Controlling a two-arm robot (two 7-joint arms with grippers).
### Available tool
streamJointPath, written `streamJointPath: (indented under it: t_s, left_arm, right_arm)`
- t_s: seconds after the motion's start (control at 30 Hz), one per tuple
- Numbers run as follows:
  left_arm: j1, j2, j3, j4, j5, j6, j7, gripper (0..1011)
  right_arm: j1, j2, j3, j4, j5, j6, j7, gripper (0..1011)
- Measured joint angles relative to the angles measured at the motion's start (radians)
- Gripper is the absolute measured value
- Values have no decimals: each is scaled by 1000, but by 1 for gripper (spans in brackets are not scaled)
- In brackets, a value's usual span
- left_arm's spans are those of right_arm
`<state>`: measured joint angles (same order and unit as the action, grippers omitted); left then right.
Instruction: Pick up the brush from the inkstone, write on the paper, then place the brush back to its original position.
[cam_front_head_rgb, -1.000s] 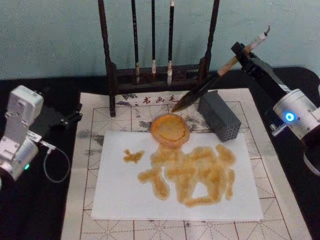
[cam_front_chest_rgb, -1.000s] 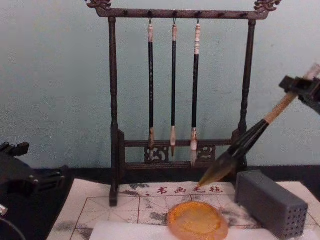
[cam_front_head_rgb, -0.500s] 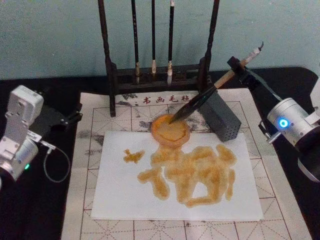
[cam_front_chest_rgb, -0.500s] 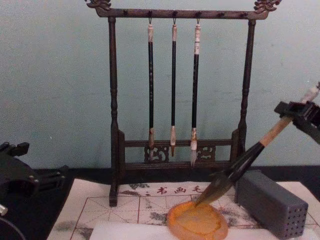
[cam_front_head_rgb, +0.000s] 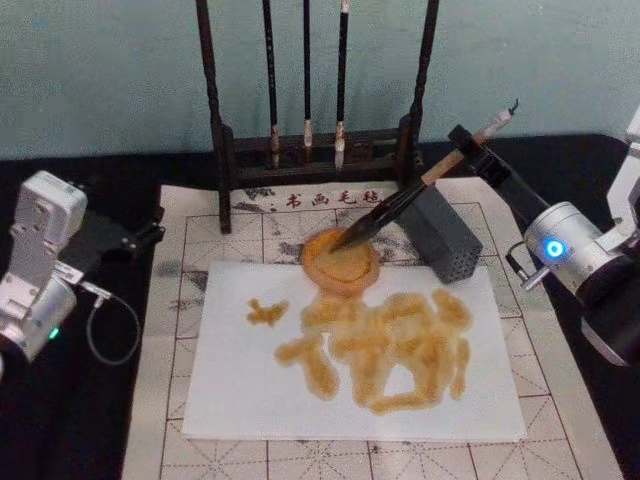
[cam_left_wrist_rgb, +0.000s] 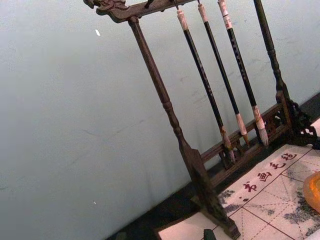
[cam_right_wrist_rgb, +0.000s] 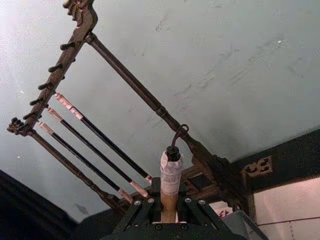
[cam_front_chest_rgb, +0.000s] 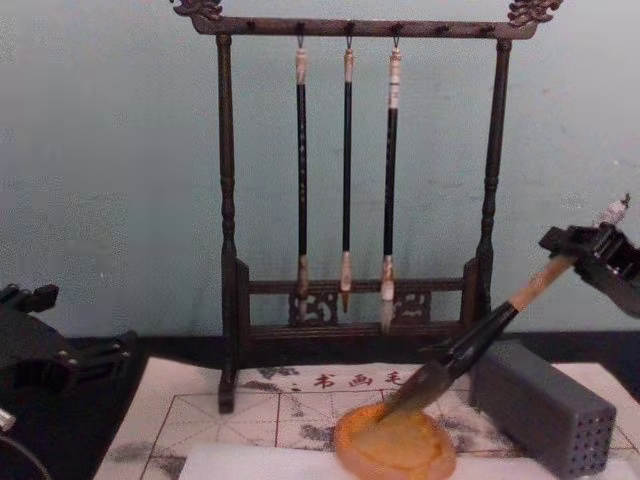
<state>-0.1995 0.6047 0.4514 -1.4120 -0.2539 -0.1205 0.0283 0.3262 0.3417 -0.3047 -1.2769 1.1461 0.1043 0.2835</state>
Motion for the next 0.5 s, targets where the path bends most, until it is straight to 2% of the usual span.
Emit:
streamJointPath:
  t_s: [0.5]
  left_arm:
    - [0, 0, 0, 0, 0, 0, 0, 1001]
  right_arm:
    - [40, -20, -28, 60, 32, 3, -16, 188]
